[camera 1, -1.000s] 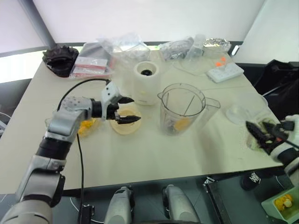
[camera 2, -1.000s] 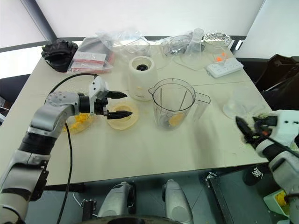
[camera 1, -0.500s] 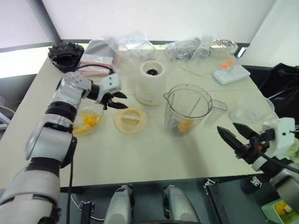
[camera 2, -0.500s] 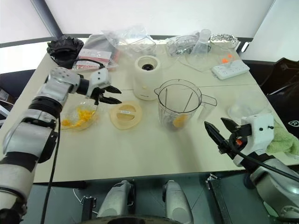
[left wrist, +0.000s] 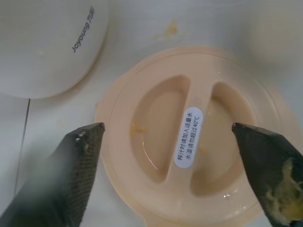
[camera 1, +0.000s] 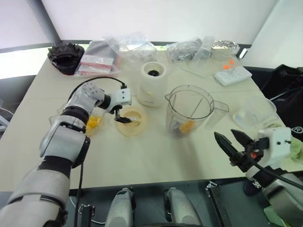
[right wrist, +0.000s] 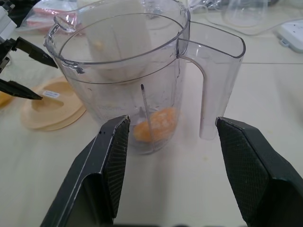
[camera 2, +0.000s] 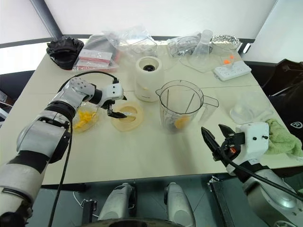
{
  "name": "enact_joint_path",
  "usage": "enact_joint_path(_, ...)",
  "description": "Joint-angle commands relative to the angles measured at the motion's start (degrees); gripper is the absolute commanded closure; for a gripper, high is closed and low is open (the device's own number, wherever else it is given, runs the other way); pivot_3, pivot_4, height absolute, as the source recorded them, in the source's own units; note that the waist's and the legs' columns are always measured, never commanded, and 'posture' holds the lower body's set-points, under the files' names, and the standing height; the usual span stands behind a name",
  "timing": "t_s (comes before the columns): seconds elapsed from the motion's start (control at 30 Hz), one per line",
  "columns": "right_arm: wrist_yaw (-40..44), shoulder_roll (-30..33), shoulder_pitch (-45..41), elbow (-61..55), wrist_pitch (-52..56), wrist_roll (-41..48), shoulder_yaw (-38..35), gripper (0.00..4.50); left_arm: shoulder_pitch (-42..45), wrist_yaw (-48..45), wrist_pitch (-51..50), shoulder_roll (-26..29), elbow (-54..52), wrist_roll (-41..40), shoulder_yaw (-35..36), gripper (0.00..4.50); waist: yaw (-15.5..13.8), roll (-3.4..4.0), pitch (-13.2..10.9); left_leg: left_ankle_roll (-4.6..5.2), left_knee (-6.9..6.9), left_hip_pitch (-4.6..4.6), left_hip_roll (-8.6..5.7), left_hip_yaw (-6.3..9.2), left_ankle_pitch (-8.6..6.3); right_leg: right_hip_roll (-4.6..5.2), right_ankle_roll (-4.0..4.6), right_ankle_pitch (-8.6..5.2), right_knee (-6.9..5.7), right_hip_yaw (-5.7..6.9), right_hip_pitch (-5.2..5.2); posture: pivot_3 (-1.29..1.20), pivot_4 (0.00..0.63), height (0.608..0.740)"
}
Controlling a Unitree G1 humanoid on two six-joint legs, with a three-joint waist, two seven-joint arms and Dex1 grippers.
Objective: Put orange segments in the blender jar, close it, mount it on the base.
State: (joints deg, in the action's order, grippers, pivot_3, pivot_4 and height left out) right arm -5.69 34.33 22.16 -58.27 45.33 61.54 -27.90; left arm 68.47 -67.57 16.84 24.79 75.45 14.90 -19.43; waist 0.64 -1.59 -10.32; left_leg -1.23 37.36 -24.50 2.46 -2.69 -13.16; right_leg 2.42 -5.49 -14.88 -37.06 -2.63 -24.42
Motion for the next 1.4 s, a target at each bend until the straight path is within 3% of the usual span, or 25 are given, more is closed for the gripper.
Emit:
enact_joint_path(0.03,-0.9,0.9,-1.5,-1.0,-1.1,-0.5,1.7,1.51,1.1,3.3,0.5,-1.1,0.5,2.1,0.1,0.06,0.0,-0.01,0.0,0.00,0.02,-0.01,0.00,0.00,0.00,0.00,0.00,0.00,-0.01,0.00,0.00,0.00,0.150,0.740)
enact_joint_path(0.7,2.2,8.8,-8.5,5.7,0.6,2.3,1.9,1.51,-2.5,13.3,-2.4,-6.8,2.9,12.7,-4.8,0.06,-0.2,-0.09,0.4,0.00,0.14,0.15,-0.01,0.02,0.00,0.01,-0.01,0.02,-0.05,0.01,0.24,0.00,0.150,0.740)
enact_joint_path(0.8,2.2,9.6,-8.4,5.9,0.8,3.0,1.3,1.51,-3.0,14.2,-3.0,-7.2,3.1,13.7,-5.2,0.92,-0.3,-0.08,0.5,0.00,0.19,0.32,-0.02,0.02,0.00,0.05,0.04,-0.02,-0.03,0.01,0.46,0.00,0.150,0.740)
enact_joint_path(0.97,2.4,10.8,-7.5,5.9,0.9,4.0,-0.1,1.51,-3.3,14.7,-3.6,-7.6,3.1,14.3,-5.6,3.23,-0.2,-0.08,0.5,-0.02,0.18,1.16,0.15,0.03,-0.02,0.14,0.16,-0.01,0.08,0.06,1.31,0.00,0.150,0.740)
enact_joint_path(1.3,2.5,12.5,-7.7,6.9,1.0,5.1,-1.1,1.51,-3.4,15.2,-4.6,-8.2,3.2,13.7,-4.7,3.23,0.0,0.03,0.7,0.00,0.14,1.12,0.24,-0.04,0.00,0.17,0.28,0.12,0.19,0.07,1.28,0.00,0.150,0.740)
enact_joint_path(1.33,2.6,12.7,-7.9,7.1,1.0,5.2,-1.0,1.51,-3.3,14.8,-4.7,-8.2,3.1,13.3,-4.3,3.65,0.0,0.03,0.7,0.01,0.14,1.12,0.24,-0.04,0.00,0.17,0.28,0.12,0.21,0.07,1.27,0.00,0.150,0.740)
enact_joint_path(1.4,2.7,12.7,-8.1,7.4,1.0,5.1,-0.9,1.51,-3.2,13.6,-4.9,-8.2,3.0,12.4,-3.4,4.05,-0.1,0.07,0.8,0.01,0.14,1.11,0.24,-0.04,0.00,0.17,0.28,0.12,0.24,0.07,1.28,0.00,0.150,0.740)
